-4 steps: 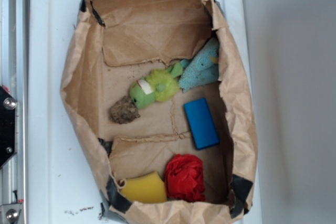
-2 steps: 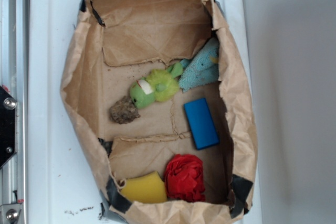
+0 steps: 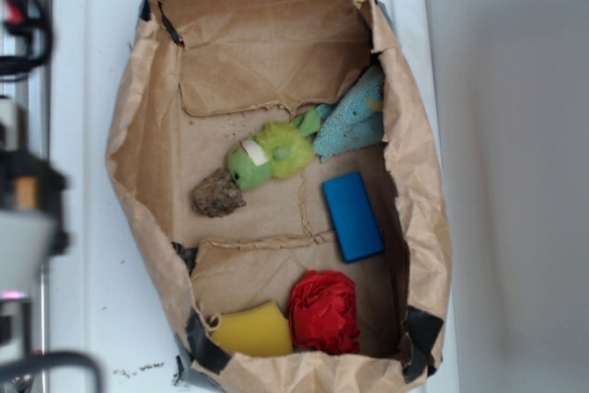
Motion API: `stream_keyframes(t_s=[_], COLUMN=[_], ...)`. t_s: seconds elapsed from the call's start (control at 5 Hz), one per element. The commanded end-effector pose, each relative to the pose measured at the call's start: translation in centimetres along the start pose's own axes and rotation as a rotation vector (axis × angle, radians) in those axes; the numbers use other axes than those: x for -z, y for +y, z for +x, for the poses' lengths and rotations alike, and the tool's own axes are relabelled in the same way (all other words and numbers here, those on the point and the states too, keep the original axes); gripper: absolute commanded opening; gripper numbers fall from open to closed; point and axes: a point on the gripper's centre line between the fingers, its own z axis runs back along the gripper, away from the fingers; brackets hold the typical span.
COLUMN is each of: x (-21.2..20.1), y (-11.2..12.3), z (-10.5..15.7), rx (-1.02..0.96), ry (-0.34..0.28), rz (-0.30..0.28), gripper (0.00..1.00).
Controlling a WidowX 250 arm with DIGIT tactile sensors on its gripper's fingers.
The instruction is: Grab the green animal.
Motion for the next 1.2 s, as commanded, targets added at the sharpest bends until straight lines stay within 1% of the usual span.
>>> stream_keyframes(t_s=[0.0,0.2,0.4,0.6,0.8,1.0], x=[0.7,1.7,2.6,5.1,7.4,7.4], y=[3.7,4.8,5.4,5.9,5.2,5.2], z=[4.6,6.3,7.6,8.5,8.6,8.6], rx=[-0.136,-0.164,-0.142,-0.132,-0.112,-0.112], ry=[-0.070,-0.059,-0.069,-0.074,-0.091,-0.091], rz=[0.022,0.018,-0.008,-0.007,0.016,0.016], gripper=[1.00,1.00,1.00,1.00,1.00,1.00])
